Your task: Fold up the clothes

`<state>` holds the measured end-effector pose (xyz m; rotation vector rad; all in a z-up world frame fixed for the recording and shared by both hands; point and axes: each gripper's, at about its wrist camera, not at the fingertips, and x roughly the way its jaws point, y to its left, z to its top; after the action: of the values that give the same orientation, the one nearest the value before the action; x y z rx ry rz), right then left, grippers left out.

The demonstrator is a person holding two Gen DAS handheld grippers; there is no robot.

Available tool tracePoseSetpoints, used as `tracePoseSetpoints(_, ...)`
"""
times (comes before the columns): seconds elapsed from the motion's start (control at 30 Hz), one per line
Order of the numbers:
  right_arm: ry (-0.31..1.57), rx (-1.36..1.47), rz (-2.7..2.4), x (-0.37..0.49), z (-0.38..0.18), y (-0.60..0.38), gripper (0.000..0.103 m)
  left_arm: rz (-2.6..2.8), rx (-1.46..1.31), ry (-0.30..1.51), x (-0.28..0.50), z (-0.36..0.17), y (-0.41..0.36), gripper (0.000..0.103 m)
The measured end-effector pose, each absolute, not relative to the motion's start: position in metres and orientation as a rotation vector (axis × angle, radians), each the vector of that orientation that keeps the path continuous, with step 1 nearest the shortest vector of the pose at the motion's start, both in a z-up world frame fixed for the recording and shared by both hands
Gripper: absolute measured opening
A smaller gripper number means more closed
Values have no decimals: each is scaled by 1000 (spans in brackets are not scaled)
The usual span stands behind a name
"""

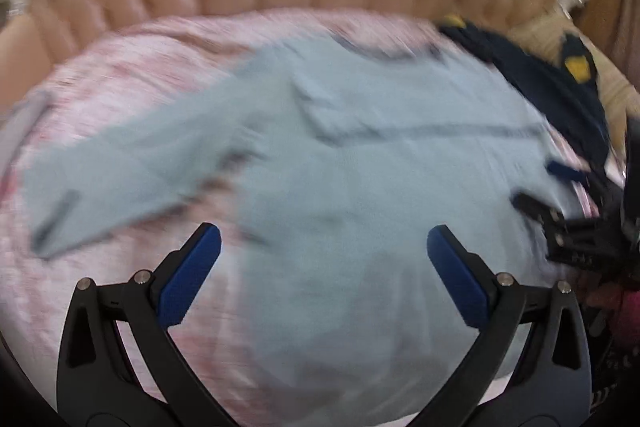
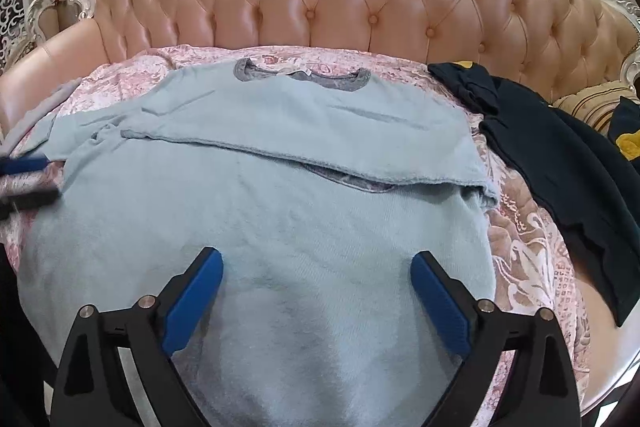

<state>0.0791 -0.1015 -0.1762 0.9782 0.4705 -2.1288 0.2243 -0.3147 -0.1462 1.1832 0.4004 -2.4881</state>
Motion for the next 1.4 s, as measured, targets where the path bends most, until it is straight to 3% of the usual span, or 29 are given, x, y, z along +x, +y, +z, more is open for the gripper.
tracePoseSetpoints(0.3, 450, 964, -2131, 81, -177, -98, 100, -2161, 1099, 207, 280, -146, -426, 101)
tracePoseSetpoints(0.43, 447, 961, -2133, 81, -177, -98, 102, -2117, 1123, 171, 289, -158, -441, 80)
tracePoseSetpoints(0.87, 442, 958, -2134, 80, -178, -97, 103, -2080, 1255, -37, 269, -176, -451, 80)
tracePoseSetpoints(0.9, 441, 956, -2134, 80, -178, -97, 103, -2073, 1270, -63, 268, -175, -450, 72)
tracePoseSetpoints(0.93, 440, 956, -2134, 80, -178, -97, 103, -2072, 1290, -76, 267, -174, -450, 51)
tracePoseSetpoints(1.0, 440, 955, -2134, 80, -178, -97, 103, -2077, 1317, -15, 268, -174, -455, 22)
tracePoseSetpoints(1.03, 440, 955, -2134, 80, -178, -97, 103, -2080, 1329, 18, 270, -174, -458, 17)
tracePoseSetpoints(1.2, 439, 954, -2135, 80, -178, -97, 103, -2154, 1269, 256, 284, -163, -472, 6)
tracePoseSetpoints(1.4, 438, 953, -2135, 80, -178, -97, 103, -2219, 1153, 346, 295, -139, -474, 5)
